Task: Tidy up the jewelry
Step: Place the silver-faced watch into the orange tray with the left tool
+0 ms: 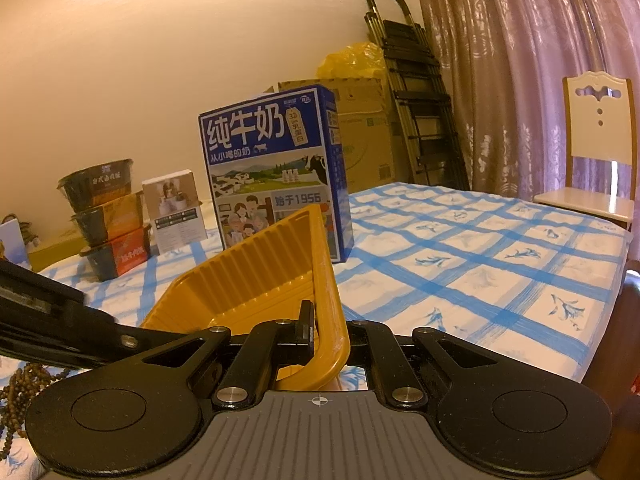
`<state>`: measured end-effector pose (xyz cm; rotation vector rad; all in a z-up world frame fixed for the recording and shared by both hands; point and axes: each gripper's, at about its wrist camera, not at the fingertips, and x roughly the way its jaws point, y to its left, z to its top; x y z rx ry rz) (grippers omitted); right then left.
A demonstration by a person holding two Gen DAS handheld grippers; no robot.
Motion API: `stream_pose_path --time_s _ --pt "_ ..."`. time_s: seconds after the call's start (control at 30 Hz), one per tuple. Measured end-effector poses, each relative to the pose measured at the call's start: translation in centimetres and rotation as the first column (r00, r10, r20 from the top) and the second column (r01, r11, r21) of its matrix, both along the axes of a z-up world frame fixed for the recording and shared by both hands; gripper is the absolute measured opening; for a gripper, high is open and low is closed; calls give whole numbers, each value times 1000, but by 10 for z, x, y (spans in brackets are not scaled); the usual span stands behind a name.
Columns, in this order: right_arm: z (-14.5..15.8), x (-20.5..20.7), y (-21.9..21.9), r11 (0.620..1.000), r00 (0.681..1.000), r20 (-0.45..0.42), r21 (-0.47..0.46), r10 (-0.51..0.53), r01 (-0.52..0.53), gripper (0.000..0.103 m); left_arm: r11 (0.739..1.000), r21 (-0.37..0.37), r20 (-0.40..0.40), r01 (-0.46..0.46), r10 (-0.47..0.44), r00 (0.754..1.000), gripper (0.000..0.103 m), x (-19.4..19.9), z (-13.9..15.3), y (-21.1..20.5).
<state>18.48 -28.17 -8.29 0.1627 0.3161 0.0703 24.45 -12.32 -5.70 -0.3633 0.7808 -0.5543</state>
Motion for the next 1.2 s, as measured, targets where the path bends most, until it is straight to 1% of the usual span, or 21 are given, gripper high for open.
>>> stream_pose_path --time_s 0.13,0.23,0.33,0.5,0.57,0.63,0.73,0.83,0.93,1.0,1.07,1.17,1.2 --pt "-1 1 0 1000 1000 -7 -1 -1 1 7 999 -22 -23 -25 24 999 7 8 -9 -5" --pt "-1 1 -1 1000 1000 -9 4 -2 2 7 998 6 -5 -55 55 998 8 5 -5 -6" --pt "-1 1 -1 1000 1000 -10 4 -3 3 7 996 18 23 -88 87 996 9 -3 2 0" --pt "0 2 0 1000 1000 -11 7 -4 4 7 989 29 101 -146 142 985 27 -31 19 21" --pt "0 2 0 1000 1000 -11 6 -3 3 7 982 77 129 -175 164 978 29 -45 22 35" --pt "0 2 0 1000 1000 -12 8 -4 4 7 964 143 146 -224 203 968 29 -57 21 54" --pt "0 2 -1 1000 1000 -14 11 -6 6 7 931 224 133 -288 263 956 29 -70 13 83" --pt "0 3 -1 1000 1000 -12 8 -6 6 6 882 326 99 -340 325 940 29 -77 -5 108" --pt "0 3 -1 1000 1000 -13 6 -6 6 6 846 399 83 -353 350 933 29 -78 -17 121" --pt "0 3 -1 1000 1000 -13 9 -6 6 6 823 450 88 -347 346 934 29 -77 -22 124" --pt "-1 2 -2 1000 1000 -13 10 -7 7 6 810 476 100 -342 337 936 29 -79 -26 124" --pt "-1 2 -2 1000 1000 -13 10 -6 6 6 798 507 106 -325 317 943 29 -71 -32 123" --pt "-1 3 -3 1000 1000 -14 11 -6 6 6 798 513 102 -316 309 946 29 -69 -34 122"
